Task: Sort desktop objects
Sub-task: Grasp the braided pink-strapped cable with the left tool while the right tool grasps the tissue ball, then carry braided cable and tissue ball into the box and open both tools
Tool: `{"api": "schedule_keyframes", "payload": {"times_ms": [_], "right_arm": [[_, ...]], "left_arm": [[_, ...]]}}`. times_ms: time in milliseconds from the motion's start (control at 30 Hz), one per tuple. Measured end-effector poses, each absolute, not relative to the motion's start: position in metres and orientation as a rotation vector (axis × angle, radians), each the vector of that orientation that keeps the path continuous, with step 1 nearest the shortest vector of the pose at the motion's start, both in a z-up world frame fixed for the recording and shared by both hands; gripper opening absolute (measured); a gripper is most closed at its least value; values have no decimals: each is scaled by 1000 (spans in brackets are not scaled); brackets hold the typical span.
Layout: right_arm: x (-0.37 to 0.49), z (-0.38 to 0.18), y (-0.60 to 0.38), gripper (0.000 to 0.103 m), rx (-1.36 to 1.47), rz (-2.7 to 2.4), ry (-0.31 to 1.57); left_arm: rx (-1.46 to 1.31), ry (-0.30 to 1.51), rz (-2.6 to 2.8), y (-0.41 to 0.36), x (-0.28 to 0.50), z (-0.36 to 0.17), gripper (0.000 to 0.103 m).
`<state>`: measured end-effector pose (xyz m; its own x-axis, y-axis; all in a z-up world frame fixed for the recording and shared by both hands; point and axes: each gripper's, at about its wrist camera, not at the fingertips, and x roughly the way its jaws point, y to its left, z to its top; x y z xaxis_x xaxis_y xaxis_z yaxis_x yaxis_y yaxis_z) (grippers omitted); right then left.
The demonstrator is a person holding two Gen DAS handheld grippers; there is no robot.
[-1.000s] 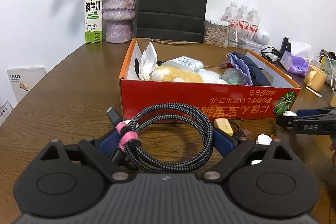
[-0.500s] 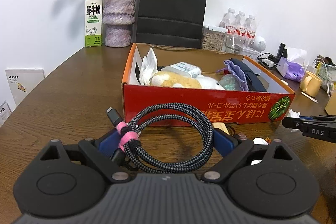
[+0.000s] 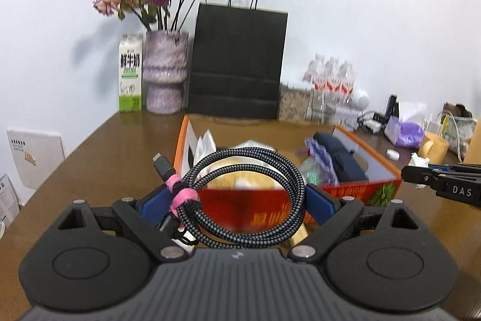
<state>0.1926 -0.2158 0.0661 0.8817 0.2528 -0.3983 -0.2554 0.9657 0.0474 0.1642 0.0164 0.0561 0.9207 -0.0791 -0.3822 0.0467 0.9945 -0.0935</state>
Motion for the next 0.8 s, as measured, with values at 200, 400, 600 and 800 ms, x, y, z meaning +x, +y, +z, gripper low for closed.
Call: {"api": "schedule_keyframes", "payload": {"times_ms": [200,400,600,800], "right_arm": [[211,86,-203,21,-9,285,357],[244,97,-187,21,-6,299,326],[294,94,-165,21,3,302,342],[330,64,-160,21,28,314,375]], "left_arm": [[-69,345,-74,9,185,72,94],[-101,309,-74,3,219,82,94],[-69,315,-48,-8,268,80,94],[-13,341,13,-9,300,45,94]]}}
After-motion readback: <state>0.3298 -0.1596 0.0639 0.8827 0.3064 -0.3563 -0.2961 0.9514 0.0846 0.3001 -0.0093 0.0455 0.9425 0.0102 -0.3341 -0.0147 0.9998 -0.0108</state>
